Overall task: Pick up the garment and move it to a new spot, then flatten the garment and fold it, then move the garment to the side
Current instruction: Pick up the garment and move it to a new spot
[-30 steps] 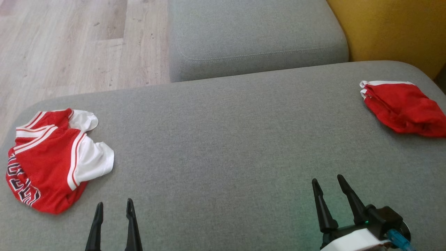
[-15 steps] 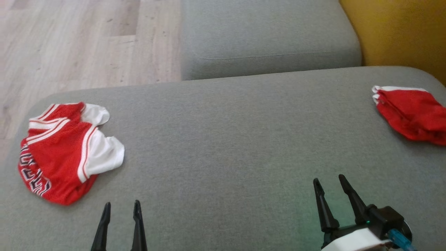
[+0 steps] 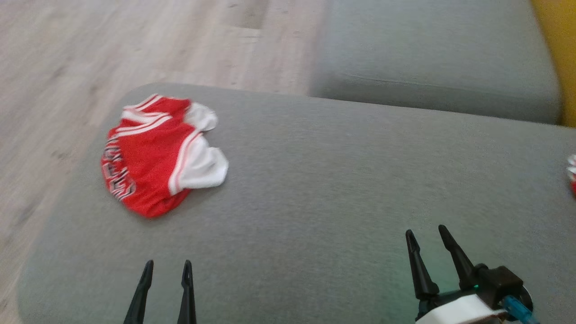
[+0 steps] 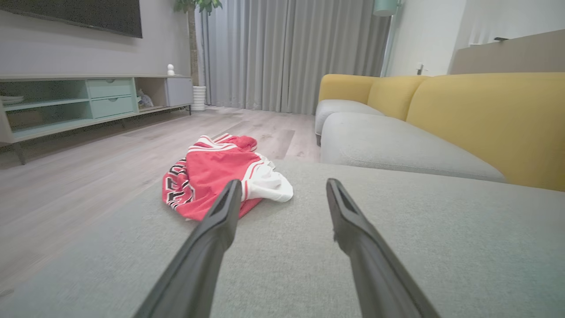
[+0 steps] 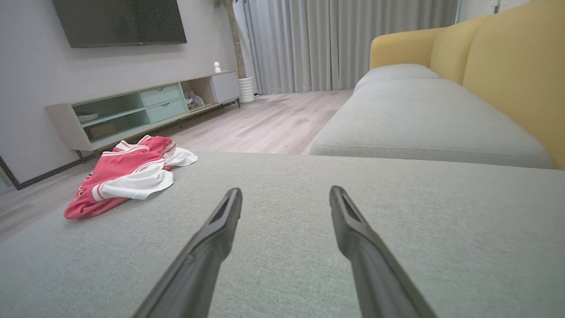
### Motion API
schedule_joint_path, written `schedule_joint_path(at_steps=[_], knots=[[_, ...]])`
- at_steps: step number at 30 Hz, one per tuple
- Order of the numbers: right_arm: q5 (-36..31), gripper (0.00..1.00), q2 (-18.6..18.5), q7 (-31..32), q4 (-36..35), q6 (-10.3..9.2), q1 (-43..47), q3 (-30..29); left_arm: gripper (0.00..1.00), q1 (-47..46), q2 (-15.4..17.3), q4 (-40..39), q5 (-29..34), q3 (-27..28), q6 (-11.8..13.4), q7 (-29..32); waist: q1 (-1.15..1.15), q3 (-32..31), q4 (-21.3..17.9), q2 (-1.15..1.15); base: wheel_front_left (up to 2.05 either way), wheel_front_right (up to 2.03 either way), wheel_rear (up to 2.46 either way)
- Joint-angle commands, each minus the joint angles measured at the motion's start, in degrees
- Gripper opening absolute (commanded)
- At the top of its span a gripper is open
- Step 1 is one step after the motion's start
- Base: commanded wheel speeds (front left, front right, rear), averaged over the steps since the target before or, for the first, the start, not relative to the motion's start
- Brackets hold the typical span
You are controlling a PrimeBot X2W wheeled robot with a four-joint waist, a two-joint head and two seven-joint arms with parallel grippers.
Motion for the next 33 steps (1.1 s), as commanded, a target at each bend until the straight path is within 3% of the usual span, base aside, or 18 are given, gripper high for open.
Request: schedule_joint_path(at_steps=[1,7,16,24,28,33], knots=[[0.4,1.0,-0.2,-0.7,-2.0,-0.04,-1.4,1.2,1.0,-0.9,-0.1,-2.1,0.3,1.5,-0.1,-0.3,0.0,0.2,4.8,0.0,0.0,0.0,0.0],[-0.1,1.0,-0.2,-0.7,-2.0,-0.04,-1.1,0.9,1.0,-0.5,-0.1,-2.7,-0.3,2.1,-0.1,-0.3,0.0,1.2,10.5,0.0,0.0,0.0,0.0],[-3.7,1.0,-1.7,-0.7,-2.2,-0.04,-2.7,-0.2,1.0,-6.2,0.0,-5.2,-0.1,4.5,-2.2,-0.3,0.0,7.7,13.5,0.0,0.0,0.0,0.0],[-6.2,1.0,-8.3,-0.7,-4.0,-0.04,-7.0,-1.7,1.0,-24.5,1.9,-6.2,0.6,5.1,-4.7,-0.3,0.0,18.7,13.3,0.0,0.0,0.0,0.0],[-6.7,1.0,-12.2,-0.7,-5.5,-0.04,-10.2,-3.1,1.0,-39.5,4.9,1.1,-1.6,4.3,-6.1,0.4,0.0,24.8,12.8,0.0,0.0,0.0,0.0],[-7.7,1.0,-15.6,-0.7,-7.4,-0.04,-13.9,-3.7,1.0,-57.3,9.6,16.0,-6.2,2.6,-6.8,3.0,0.0,31.6,10.3,0.0,0.0,0.0,0.0]])
